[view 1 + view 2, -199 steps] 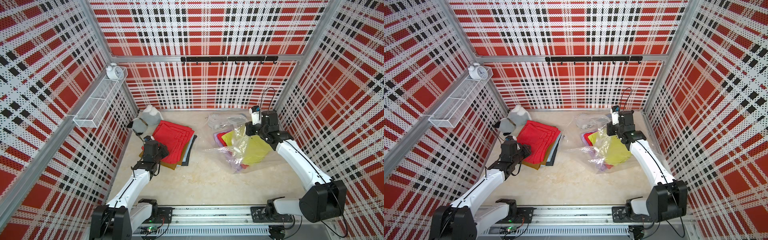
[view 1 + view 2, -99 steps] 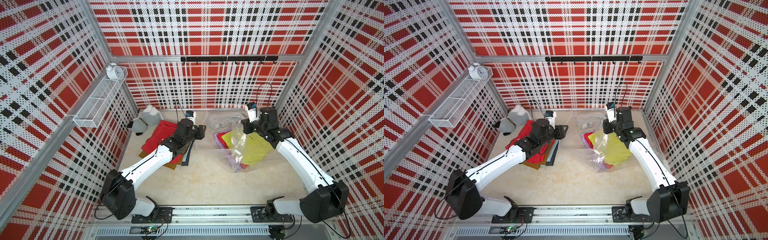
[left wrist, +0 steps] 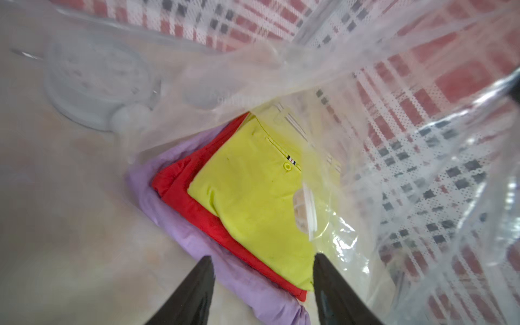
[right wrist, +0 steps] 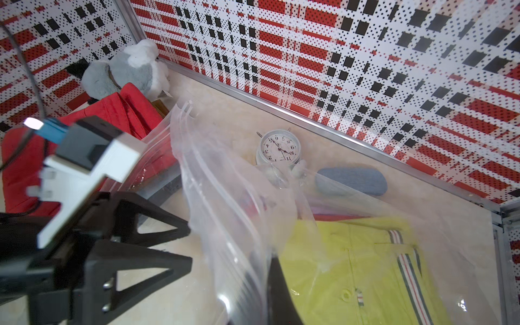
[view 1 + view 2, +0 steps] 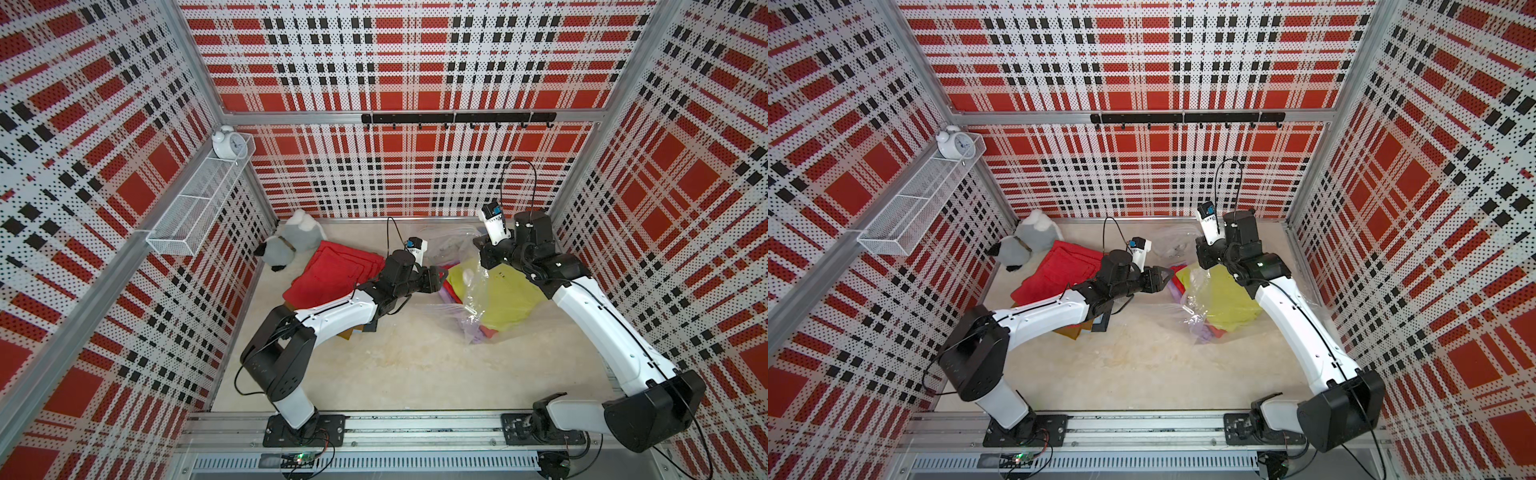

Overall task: Take the trousers out of the vacuum bag
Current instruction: Take out the trousers from the vacuum bag.

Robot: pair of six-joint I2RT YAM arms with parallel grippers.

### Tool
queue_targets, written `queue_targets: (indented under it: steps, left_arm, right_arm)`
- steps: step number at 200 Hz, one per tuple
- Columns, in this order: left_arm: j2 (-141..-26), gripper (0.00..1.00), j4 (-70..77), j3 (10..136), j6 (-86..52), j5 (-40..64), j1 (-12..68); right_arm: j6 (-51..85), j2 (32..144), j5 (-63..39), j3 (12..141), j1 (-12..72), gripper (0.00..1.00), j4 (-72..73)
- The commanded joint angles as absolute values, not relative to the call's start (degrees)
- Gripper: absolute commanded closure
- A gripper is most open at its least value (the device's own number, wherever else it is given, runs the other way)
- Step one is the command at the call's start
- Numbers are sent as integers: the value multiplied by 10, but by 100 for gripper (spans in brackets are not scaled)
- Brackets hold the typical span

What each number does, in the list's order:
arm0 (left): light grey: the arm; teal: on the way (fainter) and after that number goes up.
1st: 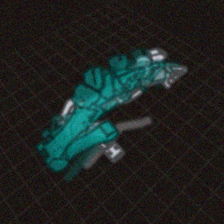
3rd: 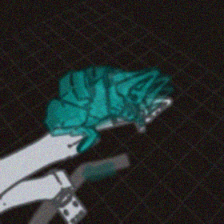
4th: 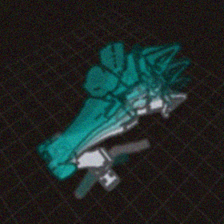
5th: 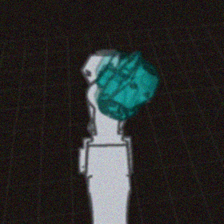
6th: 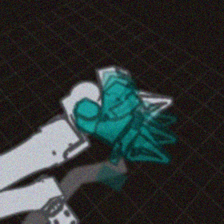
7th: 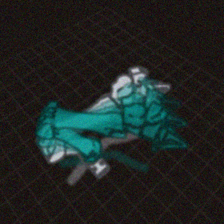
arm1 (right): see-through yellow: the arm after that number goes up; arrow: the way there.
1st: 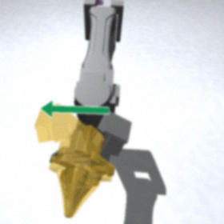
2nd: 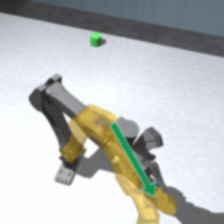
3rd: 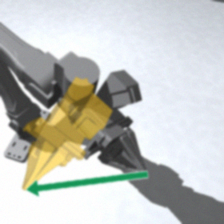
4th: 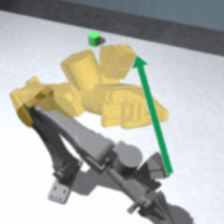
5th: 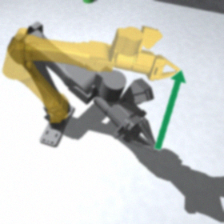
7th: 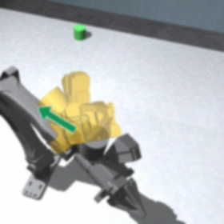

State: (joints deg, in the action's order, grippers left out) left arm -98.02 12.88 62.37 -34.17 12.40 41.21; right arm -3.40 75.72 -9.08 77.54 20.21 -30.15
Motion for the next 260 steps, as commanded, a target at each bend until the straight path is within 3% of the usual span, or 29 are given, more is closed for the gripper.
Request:
queue_targets:
  steps: [1, 98, 260]
  left_arm:
    - [-1015, 42, 190, 617, -381, 158, 416]
    - [-1154, 46, 263, 672, -447, 217, 421]
    - [-1239, 53, 266, 725, -502, 206, 445]
  right_arm:
    - [-52, 735, -99, 803, 216, 100, -290]
    - [-67, 722, -88, 831, 238, 100, -317]
    - [-70, 708, -71, 787, 238, 100, -307]
